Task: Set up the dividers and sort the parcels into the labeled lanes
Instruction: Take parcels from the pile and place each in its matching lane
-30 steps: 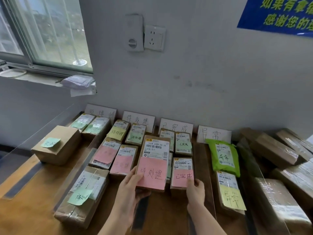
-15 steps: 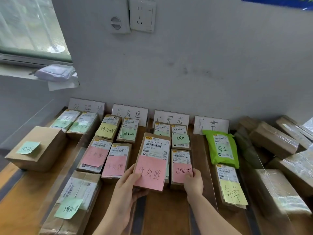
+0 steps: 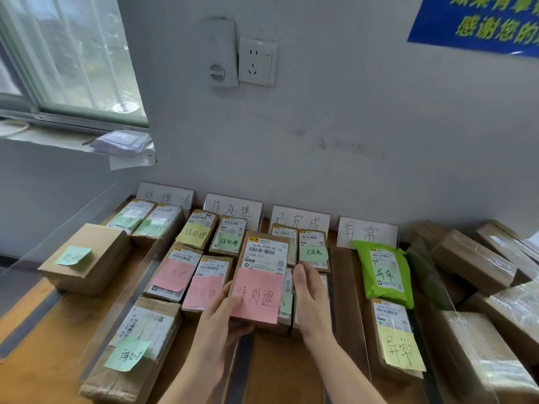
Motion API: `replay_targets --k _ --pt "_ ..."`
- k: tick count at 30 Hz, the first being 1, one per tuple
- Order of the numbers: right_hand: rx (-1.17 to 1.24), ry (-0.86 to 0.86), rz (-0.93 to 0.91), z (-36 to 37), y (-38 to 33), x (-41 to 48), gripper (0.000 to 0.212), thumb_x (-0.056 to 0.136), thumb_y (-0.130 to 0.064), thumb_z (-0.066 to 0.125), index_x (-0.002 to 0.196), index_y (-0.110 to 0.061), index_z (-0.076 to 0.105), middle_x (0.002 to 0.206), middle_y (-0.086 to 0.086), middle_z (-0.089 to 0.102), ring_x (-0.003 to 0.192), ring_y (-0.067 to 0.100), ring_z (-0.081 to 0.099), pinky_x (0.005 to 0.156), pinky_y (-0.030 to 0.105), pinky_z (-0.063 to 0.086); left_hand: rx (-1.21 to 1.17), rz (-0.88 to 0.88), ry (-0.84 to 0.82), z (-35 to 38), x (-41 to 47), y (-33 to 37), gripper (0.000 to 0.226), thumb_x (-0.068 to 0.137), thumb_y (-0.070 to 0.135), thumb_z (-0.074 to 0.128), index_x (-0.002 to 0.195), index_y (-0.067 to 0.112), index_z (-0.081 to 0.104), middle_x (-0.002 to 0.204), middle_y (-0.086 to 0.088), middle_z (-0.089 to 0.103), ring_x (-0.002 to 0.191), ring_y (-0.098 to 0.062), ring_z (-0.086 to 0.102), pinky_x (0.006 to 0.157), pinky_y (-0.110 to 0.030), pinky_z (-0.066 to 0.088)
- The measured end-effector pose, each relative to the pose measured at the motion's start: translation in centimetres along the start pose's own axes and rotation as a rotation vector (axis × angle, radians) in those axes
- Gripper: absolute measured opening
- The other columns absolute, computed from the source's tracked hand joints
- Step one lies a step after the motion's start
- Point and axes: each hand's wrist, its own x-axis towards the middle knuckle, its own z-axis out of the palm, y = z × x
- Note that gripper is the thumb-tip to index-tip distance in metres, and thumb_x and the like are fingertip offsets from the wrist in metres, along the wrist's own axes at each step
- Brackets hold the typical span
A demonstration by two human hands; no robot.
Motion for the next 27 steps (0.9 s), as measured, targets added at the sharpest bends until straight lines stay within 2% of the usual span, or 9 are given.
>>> replay_targets --k 3,7,11,16,19,20,22,25,27 --pt "0.034 -0.197 0.025 1.3 -1.7 -2.3 0.082 0.067 -0.081 0.054 0.138 -0.043 0.037 0.136 -0.009 0.052 0.124 0.015 0.052 0.106 0.047 0.046 -0.006 0.017 0.043 -0.6 -0.6 0.4 0.031 0.096 0.017 0.057 0.127 0.019 0.062 0.105 -0.014 0.073 0.099 -0.031 0.068 0.075 -0.038 0.056" --pt "0.04 -0.286 0.017 3.1 -1.9 -4.1 0.073 0.085 -0.05 0.069 0.146 -0.04 0.03 0.13 -0.016 0.045 0.131 0.012 0.041 0.112 0.039 0.038 0.037 0.031 0.105 -2.5 -1.6 0.9 0.032 0.096 0.021 0.056 0.127 0.021 0.063 0.105 -0.013 0.073 0.103 -0.031 0.066 0.085 -0.044 0.055" --pt "0.038 -0.291 0.029 5.3 -1.6 -5.8 0.073 0.085 -0.045 0.071 0.147 -0.038 0.034 0.142 -0.01 0.048 0.132 0.013 0.043 0.11 0.043 0.041 0.109 0.015 0.156 -5.2 -2.5 1.6 0.03 0.097 0.025 0.056 0.126 0.03 0.063 0.109 -0.01 0.07 0.106 -0.028 0.063 0.095 -0.048 0.051" --pt "0.067 -0.277 0.053 8.4 -1.9 -7.7 0.07 0.086 -0.042 0.071 0.145 -0.038 0.034 0.134 -0.014 0.046 0.126 0.008 0.041 0.109 0.044 0.043 0.136 0.027 0.13 -8.5 -3.1 3.0 0.021 0.098 0.024 0.055 0.11 0.039 0.061 0.109 -0.005 0.069 0.105 -0.024 0.062 0.087 -0.038 0.053" --pt "0.089 -0.221 0.098 10.2 -1.8 -8.7 0.066 0.085 -0.041 0.072 0.143 -0.036 0.039 0.134 -0.011 0.051 0.127 0.013 0.048 0.106 0.045 0.047 0.196 0.044 0.098 -10.8 -3.2 3.7 0.021 0.1 0.021 0.051 0.11 0.037 0.06 0.103 0.0 0.07 0.099 -0.018 0.064 0.065 -0.021 0.054" --pt "0.103 -0.192 0.119 10.8 -1.6 -9.1 0.064 0.086 -0.041 0.072 0.141 -0.036 0.04 0.135 -0.008 0.053 0.126 0.015 0.052 0.104 0.046 0.048 0.239 0.057 0.086 -11.9 -3.0 3.7 0.022 0.1 0.021 0.05 0.115 0.034 0.06 0.105 0.001 0.07 0.104 -0.018 0.064 0.066 -0.019 0.054" --pt "0.12 -0.15 0.148 12.1 -1.5 -10.1 0.059 0.087 -0.04 0.07 0.139 -0.038 0.042 0.133 -0.006 0.056 0.123 0.016 0.054 0.105 0.046 0.048 0.347 0.084 0.051 -13.9 -2.5 3.6 0.024 0.1 0.025 0.05 0.12 0.032 0.061 0.115 0.001 0.069 0.118 -0.023 0.059 0.082 -0.026 0.053" --pt "0.135 -0.113 0.163 13.7 -1.2 -11.4 0.052 0.089 -0.036 0.068 0.135 -0.038 0.043 0.13 -0.004 0.059 0.122 0.015 0.055 0.105 0.044 0.047 0.453 0.091 -0.023 -16.7 -2.5 3.6 0.025 0.096 0.033 0.051 0.119 0.033 0.062 0.119 0.0 0.068 0.121 -0.021 0.058 0.097 -0.038 0.052" --pt "0.141 -0.071 0.174 14.6 -1.0 -12.2 0.05 0.091 -0.032 0.067 0.135 -0.036 0.043 0.129 -0.005 0.058 0.122 0.013 0.052 0.106 0.04 0.046 0.574 0.136 -0.055 -17.9 -2.7 3.6 0.025 0.099 0.031 0.05 0.121 0.035 0.06 0.125 0.005 0.066 0.124 -0.017 0.056 0.102 -0.037 0.05"
